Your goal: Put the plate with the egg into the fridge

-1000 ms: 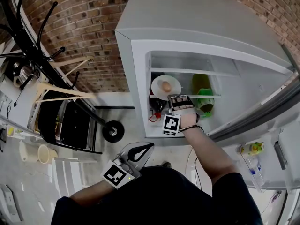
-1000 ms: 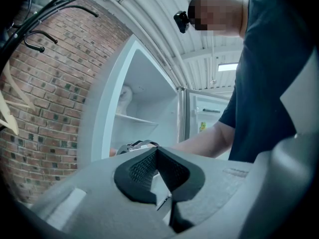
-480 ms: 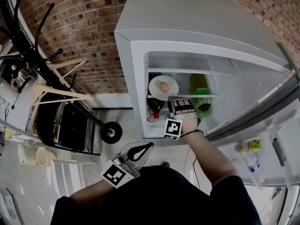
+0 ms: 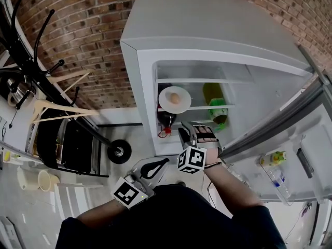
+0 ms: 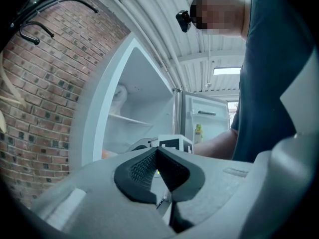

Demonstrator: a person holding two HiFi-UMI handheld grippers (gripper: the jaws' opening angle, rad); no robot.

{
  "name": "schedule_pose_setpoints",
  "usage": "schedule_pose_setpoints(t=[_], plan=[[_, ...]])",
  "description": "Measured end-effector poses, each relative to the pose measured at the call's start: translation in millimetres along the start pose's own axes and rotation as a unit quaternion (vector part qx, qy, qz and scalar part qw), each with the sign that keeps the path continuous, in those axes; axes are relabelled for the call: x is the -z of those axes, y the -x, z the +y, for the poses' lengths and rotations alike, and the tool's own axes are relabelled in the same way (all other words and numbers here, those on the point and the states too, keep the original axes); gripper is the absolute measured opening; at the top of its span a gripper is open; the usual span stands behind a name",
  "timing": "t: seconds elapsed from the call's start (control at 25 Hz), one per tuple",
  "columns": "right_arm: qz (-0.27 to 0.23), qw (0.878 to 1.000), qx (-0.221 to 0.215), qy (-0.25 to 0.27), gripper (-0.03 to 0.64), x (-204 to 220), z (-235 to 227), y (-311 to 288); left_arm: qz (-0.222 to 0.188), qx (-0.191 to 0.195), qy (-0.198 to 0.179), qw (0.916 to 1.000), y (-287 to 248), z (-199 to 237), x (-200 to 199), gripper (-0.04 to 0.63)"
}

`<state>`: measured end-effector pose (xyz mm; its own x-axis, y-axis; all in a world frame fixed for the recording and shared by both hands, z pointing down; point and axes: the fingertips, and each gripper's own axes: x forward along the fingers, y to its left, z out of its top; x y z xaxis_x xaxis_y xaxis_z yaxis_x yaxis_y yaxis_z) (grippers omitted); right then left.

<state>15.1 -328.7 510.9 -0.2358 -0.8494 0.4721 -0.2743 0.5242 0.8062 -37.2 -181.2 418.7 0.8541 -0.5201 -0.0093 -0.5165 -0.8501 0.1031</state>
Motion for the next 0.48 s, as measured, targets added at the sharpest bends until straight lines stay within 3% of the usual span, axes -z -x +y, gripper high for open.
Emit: schedule_pose_setpoints(t=[0.2,0.48], plan=[[-0.044,0.991,-0.041,-0.121,0.127,-12,11,33,0.001,0.008,0.0,1.0,-3,-2,0,-0.002],[-0.106,0.958,-0.093,-0.251,0.093,-29,27,73,0.0,0.013,-0.004,0.9999,-5,-2,-1,-0.002]])
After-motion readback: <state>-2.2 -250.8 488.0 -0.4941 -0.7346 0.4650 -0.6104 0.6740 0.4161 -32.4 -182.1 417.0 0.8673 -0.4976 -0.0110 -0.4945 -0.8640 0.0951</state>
